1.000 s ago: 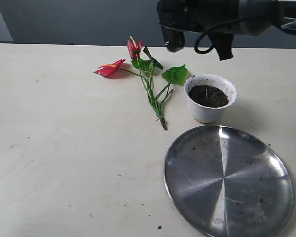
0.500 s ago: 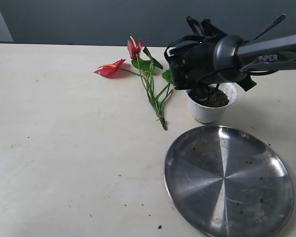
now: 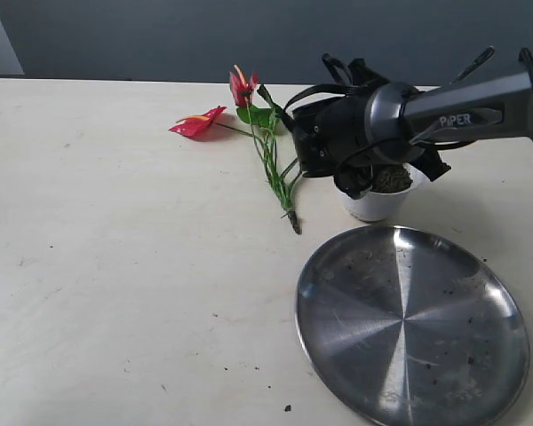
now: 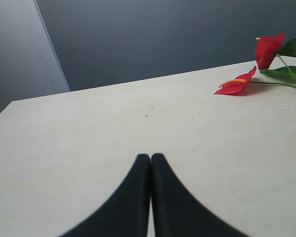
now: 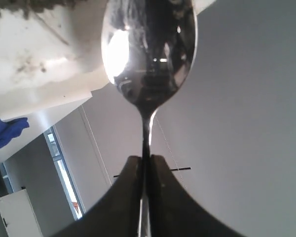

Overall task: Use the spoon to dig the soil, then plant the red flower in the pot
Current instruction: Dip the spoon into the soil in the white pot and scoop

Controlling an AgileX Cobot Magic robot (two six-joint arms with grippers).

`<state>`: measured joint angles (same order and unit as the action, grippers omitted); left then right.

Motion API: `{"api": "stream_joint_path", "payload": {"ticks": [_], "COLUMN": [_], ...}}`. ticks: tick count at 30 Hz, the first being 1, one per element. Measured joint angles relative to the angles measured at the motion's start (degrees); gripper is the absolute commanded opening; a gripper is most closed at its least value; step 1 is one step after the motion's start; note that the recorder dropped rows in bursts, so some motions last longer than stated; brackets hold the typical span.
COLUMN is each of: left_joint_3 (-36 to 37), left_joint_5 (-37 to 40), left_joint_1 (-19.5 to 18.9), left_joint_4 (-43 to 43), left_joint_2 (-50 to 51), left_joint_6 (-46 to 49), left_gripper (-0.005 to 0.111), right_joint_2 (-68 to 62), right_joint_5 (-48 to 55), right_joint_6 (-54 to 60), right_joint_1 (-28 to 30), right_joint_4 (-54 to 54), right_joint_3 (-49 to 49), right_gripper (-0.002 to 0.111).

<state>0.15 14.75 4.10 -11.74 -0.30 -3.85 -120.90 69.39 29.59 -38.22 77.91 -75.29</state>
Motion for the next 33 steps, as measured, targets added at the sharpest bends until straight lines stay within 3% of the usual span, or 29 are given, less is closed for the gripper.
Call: {"api": "stream_joint_path", "payload": {"ticks": [13,33], "left_joint_3": [0.0,0.0], "left_joint_5": [0.0,0.0], "left_joint_1": [0.0,0.0], "left_joint_4": [0.0,-0.1], "left_joint_2": [0.0,0.0], "left_joint_6": [0.0,0.0], "left_gripper": [0.002,0.002], "right_joint_2": [-3.5,-0.2], "right_joint_5": [1.8,0.6], "right_joint_6": [1.4,2.1], "right_joint_1": [-3.3,-3.2], "right_joint_4": [-0.8,0.7], "right_joint_3": [0.0,0.0], "right_gripper": [-0.001,-0.001]}}
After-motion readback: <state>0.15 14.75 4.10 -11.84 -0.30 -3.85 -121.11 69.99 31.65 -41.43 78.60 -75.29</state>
